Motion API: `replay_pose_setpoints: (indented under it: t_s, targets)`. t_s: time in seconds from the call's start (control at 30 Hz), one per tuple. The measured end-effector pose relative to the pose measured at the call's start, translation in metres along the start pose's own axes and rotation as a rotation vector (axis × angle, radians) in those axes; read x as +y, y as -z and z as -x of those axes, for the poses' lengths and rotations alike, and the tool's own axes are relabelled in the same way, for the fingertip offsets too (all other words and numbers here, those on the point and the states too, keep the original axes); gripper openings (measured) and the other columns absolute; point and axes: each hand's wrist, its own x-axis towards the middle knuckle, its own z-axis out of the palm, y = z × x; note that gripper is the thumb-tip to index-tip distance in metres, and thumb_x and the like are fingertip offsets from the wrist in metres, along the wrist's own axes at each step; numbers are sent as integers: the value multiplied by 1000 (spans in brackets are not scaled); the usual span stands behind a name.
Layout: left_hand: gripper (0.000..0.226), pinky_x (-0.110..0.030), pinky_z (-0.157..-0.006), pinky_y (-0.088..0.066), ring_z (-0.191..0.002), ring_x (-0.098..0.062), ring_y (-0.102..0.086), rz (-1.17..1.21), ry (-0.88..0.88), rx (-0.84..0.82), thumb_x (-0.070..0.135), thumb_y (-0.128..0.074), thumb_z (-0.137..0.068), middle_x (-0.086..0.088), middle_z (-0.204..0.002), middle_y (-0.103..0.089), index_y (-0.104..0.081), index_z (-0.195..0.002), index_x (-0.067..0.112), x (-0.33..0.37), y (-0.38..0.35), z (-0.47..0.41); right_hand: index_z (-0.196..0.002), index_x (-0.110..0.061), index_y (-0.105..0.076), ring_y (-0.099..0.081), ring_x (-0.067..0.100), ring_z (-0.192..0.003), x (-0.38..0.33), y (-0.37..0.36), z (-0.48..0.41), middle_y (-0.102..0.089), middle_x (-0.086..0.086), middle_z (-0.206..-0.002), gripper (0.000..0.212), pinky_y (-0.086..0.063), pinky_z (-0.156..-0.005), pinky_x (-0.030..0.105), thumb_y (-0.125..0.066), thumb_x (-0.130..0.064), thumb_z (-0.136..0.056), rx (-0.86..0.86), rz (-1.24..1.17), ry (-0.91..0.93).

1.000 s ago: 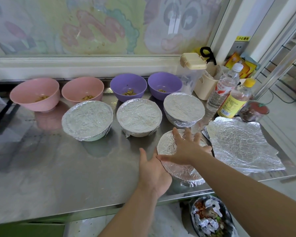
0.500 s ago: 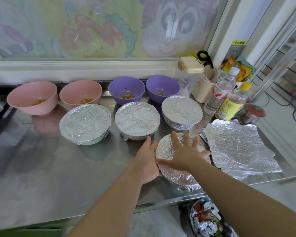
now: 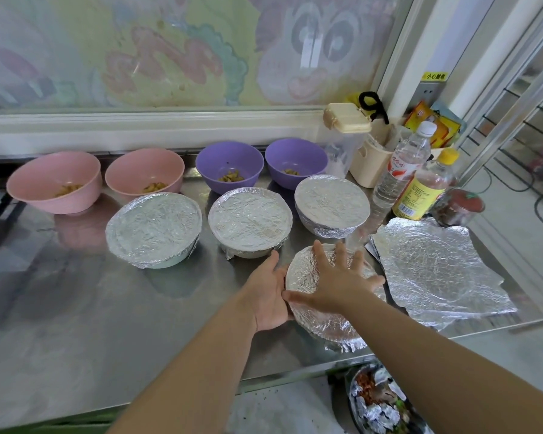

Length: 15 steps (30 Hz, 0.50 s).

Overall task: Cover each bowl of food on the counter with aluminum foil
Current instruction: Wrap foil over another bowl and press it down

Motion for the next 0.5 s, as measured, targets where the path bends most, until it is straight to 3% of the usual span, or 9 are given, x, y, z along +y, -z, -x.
replay_pose_setpoints:
  t_s: [0.33, 0.47, 0.5]
  targets:
    - [71, -57, -114, -29, -127, -34, -55, -115, 61, 105, 64, -15, -100, -11, -133, -64, -54, -139, 20, 10, 1, -10, -153, -45, 25, 23, 46, -149, 0, -3, -2, 29, 4, -165, 139, -6, -105, 85, -46, -104, -50, 7, -44, -20]
    - [64, -48, -94, -49, -111, -32, -64, -137, -29, 182, 60, -22, -102, -10, -116, -72, -64, -121, 15, 15, -10, 1, -153, -42, 27, 25, 49, -148, 0, 3, -12, 31, 11, -163, 159, -5, -113, 78, -22, -114, -19, -65, -70, -17]
    - [57, -45, -87, -51, -106, -30, -66, -118, -78, 225, 56, -26, -104, -9, -111, -73, -64, -116, 15, 14, -9, 0, -153, -40, 27, 24, 50, -148, 1, 9, -14, 31, 13, -163, 160, -4, -114, 76, -18, -114, -18, -94, -76, -17]
